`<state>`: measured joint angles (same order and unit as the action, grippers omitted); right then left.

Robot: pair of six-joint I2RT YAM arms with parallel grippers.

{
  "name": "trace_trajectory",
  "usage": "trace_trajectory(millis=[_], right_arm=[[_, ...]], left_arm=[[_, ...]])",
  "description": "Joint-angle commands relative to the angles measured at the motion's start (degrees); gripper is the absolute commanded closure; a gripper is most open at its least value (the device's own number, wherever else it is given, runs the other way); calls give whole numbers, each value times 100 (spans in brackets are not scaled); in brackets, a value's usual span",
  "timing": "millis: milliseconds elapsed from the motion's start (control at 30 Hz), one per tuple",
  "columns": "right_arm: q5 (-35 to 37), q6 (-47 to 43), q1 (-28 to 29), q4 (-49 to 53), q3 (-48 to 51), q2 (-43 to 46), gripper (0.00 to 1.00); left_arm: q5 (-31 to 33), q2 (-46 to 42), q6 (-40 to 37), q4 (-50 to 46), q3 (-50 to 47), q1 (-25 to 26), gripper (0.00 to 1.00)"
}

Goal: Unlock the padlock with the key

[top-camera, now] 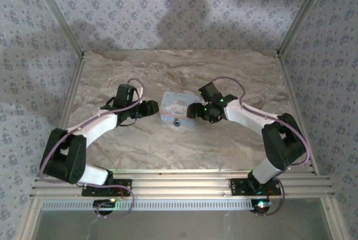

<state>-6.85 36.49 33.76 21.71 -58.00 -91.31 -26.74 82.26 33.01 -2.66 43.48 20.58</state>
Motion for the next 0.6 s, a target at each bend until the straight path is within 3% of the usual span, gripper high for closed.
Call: trace_trajectory(millis=[0, 267, 567], right_arm=[[-140, 346, 43, -551, -88, -182, 20], [-555, 160, -287, -628, -502, -783, 28], [-1302, -405, -1164, -299, -1771, -1774, 34]], left_arm=[[-369, 317, 346, 584, -19, 189, 51], [-280, 1404, 677, 960, 749, 872, 54], [38, 2259, 581, 694, 1809, 948, 54]])
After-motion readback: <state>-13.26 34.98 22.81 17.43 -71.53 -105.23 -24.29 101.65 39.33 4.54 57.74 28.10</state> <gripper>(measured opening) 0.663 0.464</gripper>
